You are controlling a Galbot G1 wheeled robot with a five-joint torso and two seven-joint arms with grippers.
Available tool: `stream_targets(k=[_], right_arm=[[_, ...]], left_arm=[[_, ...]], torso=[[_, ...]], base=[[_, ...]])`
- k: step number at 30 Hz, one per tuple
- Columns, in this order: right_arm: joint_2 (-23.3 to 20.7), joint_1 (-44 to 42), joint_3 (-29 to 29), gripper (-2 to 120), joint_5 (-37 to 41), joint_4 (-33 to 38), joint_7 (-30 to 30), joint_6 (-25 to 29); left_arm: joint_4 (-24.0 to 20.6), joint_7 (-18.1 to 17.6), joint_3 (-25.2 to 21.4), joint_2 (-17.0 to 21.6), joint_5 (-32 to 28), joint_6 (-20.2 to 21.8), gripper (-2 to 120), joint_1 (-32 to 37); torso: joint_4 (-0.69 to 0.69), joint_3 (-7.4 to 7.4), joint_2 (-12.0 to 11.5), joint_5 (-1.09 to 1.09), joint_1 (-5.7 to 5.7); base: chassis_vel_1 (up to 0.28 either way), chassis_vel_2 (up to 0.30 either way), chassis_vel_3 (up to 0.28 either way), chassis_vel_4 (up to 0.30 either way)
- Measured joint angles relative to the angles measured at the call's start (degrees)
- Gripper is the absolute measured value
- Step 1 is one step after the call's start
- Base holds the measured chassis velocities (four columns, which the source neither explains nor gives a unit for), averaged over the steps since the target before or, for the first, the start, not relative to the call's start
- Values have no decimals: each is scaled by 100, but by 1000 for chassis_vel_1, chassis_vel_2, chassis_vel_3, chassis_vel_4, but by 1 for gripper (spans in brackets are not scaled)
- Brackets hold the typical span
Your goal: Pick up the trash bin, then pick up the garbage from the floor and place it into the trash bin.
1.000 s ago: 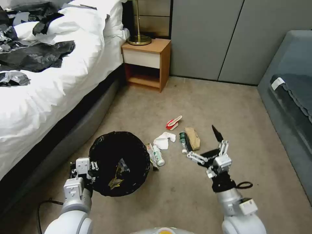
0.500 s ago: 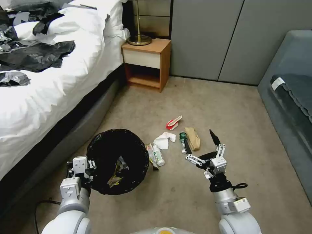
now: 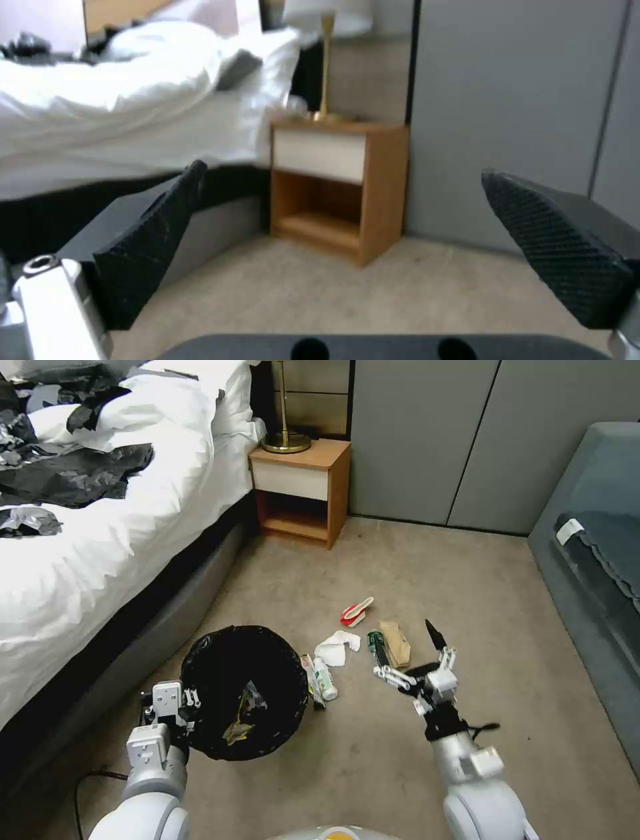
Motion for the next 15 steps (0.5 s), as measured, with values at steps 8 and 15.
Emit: stream_targets(k=[8, 15], right_arm=[[177, 1626, -1204, 100, 326, -1479, 510, -1087], [504, 2630, -1973, 100, 325, -3119, 607, -1411]], left_arm=[[129, 0, 46, -63, 90, -78, 1, 33], [216, -2, 38, -101, 187, -43, 1, 42]], torso=[[3, 1, 0, 1, 1], [-1, 1, 0, 0, 1]], base=[[0, 0, 0, 0], [0, 0, 0, 0]])
